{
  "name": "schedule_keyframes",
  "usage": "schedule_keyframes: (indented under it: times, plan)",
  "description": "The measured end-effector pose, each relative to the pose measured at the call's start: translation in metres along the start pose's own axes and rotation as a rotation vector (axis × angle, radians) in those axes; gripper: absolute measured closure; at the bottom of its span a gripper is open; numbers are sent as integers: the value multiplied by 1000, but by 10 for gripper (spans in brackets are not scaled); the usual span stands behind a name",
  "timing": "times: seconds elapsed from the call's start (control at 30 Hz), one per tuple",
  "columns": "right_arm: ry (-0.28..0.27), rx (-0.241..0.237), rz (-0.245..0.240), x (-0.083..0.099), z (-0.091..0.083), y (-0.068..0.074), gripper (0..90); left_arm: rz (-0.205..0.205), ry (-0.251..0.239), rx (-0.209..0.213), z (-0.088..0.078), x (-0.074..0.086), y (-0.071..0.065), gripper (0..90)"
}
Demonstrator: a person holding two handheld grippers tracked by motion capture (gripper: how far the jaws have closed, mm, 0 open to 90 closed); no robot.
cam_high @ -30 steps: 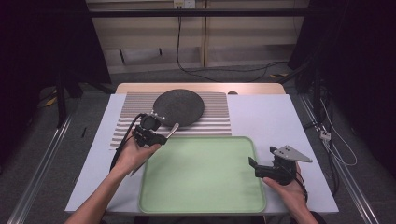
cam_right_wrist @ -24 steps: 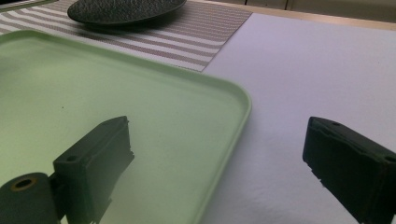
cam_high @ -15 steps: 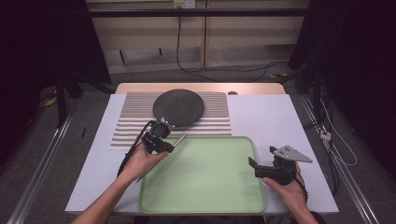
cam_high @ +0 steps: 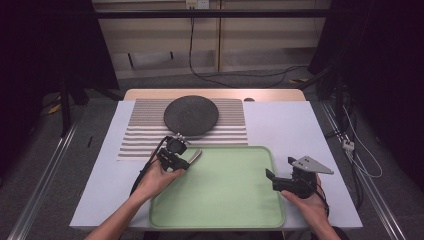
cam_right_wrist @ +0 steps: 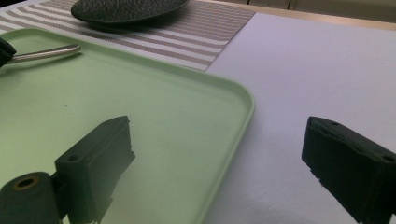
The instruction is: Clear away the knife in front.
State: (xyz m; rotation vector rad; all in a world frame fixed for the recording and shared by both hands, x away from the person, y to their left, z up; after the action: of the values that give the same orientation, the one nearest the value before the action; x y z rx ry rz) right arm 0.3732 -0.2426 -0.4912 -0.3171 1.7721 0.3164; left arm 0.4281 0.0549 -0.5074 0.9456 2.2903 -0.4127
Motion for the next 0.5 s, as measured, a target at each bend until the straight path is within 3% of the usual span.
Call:
schedule_keyframes:
  times: [0.17, 0.5]
  plan:
    - [1, -2, 3, 0, 1, 0, 84, -8, 13, 0, 5, 3, -5, 800]
    - [2, -5, 1, 0, 1, 1, 84, -28, 11, 6, 1, 9, -8, 798]
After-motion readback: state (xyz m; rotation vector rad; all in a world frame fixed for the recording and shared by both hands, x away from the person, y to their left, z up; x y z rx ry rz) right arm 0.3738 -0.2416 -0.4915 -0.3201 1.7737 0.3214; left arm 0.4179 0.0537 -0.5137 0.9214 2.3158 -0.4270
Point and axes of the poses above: each handheld gripper's, and its own axes: z roughly forward along the jaws, x roughly out of its underside, y roughly to its left, the point moved 10 cm from there along z, roughly forward along the jaws, and after that the axes turned 15 degrees about -y, right-handed, at the moved point
